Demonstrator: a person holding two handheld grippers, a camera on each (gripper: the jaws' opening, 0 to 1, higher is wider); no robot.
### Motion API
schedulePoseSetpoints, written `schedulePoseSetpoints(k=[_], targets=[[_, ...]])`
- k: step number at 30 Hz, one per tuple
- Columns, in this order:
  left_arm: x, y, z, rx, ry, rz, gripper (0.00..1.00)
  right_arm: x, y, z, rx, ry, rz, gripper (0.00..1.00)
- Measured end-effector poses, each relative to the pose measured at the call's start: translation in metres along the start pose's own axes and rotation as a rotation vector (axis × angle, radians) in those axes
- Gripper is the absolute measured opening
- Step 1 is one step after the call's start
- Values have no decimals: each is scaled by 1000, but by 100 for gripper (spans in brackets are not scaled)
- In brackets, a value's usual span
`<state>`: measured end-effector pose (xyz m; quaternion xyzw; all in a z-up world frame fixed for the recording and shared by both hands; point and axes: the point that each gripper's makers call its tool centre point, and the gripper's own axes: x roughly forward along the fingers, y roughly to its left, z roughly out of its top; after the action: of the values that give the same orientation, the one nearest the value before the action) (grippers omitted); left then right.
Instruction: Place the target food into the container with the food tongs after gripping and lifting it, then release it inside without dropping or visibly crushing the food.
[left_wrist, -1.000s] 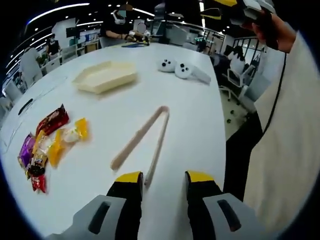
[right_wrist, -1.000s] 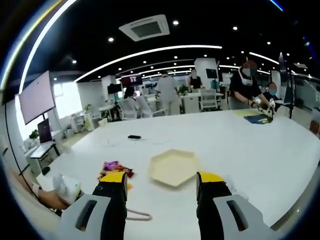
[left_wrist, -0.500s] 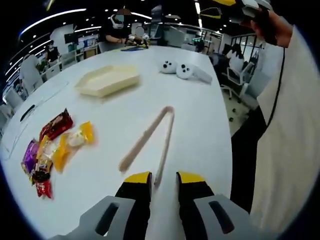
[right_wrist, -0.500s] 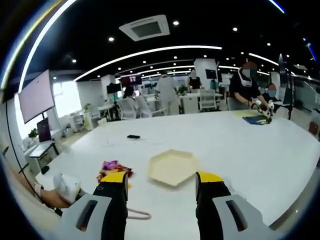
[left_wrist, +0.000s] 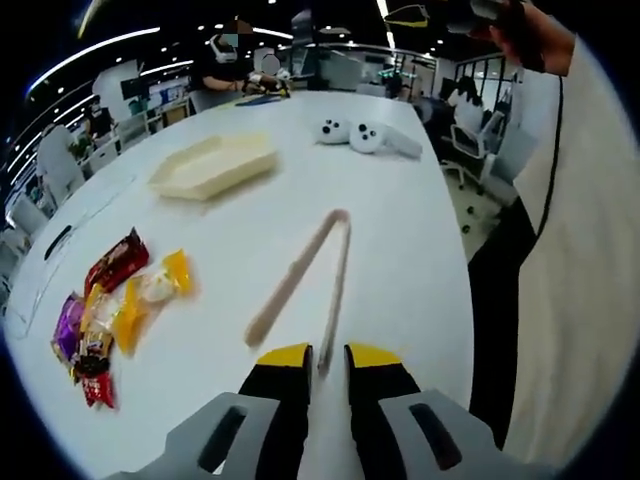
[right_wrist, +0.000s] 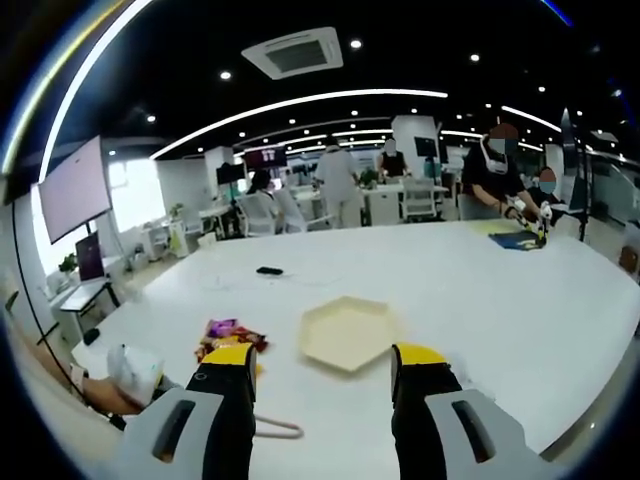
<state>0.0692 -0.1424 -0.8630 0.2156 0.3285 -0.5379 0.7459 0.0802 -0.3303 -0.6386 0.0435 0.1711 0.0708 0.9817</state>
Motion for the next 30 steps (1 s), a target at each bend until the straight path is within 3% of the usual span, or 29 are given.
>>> schedulePoseSetpoints(k=[9, 30], targets=[[5, -1, 5, 27, -12, 6, 13, 0, -1, -1, 0, 4, -3, 54], [4, 3, 6, 32, -25, 4, 5, 9, -4, 3, -5, 7, 4, 54]])
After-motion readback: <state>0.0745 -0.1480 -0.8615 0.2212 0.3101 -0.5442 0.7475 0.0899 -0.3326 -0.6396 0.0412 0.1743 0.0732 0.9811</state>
